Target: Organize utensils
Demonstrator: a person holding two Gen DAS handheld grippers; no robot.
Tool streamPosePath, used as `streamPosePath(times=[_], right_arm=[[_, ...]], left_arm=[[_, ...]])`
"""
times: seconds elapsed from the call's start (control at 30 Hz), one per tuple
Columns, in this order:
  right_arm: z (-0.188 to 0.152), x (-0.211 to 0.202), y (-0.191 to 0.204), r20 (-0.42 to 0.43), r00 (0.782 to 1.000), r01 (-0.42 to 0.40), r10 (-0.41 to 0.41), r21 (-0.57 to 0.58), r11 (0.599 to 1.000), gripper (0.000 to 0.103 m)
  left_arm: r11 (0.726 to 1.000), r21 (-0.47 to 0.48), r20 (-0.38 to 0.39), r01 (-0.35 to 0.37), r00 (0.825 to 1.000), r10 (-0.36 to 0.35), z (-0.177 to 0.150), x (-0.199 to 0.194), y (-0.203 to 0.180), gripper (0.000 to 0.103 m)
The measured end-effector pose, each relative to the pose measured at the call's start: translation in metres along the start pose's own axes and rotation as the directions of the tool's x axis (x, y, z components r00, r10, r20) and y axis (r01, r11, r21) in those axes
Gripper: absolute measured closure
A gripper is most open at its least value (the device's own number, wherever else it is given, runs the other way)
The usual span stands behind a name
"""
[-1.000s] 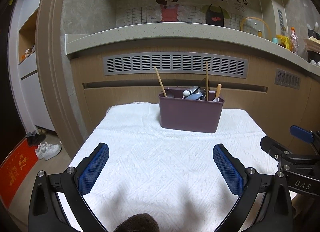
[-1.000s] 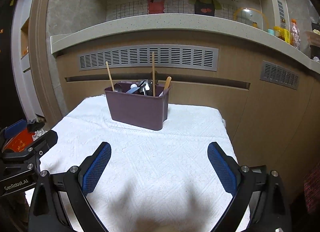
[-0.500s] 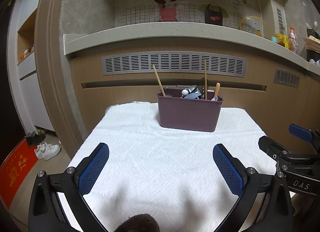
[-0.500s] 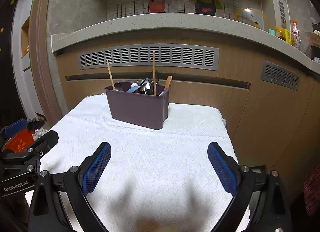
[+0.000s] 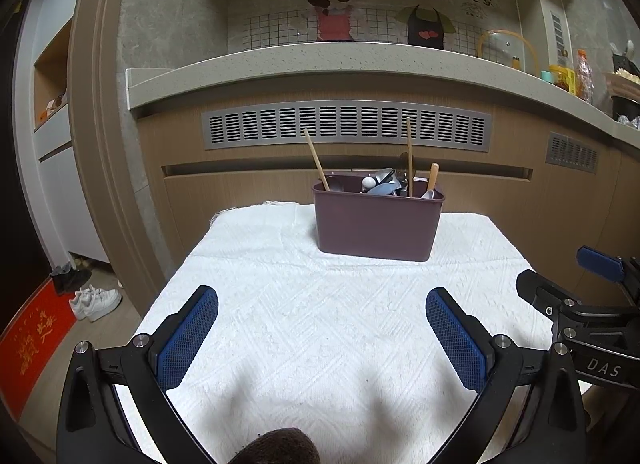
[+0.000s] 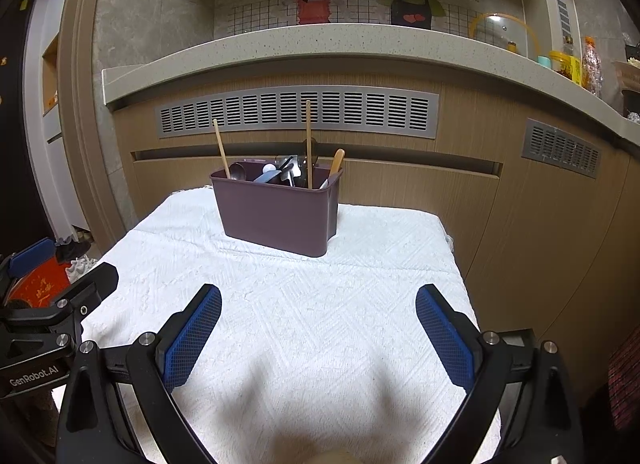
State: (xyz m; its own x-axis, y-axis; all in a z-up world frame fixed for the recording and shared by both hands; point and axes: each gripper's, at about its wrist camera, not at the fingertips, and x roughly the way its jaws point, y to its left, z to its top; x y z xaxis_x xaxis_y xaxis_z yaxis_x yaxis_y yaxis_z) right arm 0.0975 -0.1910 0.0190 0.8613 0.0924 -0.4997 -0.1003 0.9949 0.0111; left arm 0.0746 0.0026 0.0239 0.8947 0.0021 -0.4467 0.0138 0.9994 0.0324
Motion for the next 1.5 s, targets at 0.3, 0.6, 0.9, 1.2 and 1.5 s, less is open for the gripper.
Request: streamPosePath(times=[0.3,0.6,0.9,1.2,1.5], right_arm=[[0.0006,-0.0002,-0.0007,0.002,1.000,-0.003,0.003,-0.002,1.000,0.006],[0.0007,-0.0006,-0.0014,0.000,1.000,-0.011,0.011,-0.002,1.000,0.006],[0.0008,-0.0012,-0.0029,0.000,1.000,-0.018,0.018,-0.003,1.000,0.006],[0.0007,-0.0015,-0.0033,0.002,1.000,-0.020,0.020,-0.006,1.000,0.006],[0.0005,-0.0018,-0.0034,0.003,1.000,-0.020,0.020,-0.008,1.000,0.006]], left_arm=[[1.000,0.000,-0.009,-0.006,1.000,0.006,-0.0016,0.0017,0.0011,0.000],[1.000,-0.005,-0.016,-0.005,1.000,0.005,-0.0021,0.0025,0.0026,0.000],[1.000,-0.006,-0.015,-0.007,1.000,0.007,-0.0018,0.0025,0.0018,0.000],[1.000,-0.014,-0.005,-0.001,1.000,0.001,-0.0001,0.0000,0.0039,0.000],[1.000,-0.017,-0.009,0.003,1.000,-0.003,0.0008,-0.0012,0.0051,0.000]])
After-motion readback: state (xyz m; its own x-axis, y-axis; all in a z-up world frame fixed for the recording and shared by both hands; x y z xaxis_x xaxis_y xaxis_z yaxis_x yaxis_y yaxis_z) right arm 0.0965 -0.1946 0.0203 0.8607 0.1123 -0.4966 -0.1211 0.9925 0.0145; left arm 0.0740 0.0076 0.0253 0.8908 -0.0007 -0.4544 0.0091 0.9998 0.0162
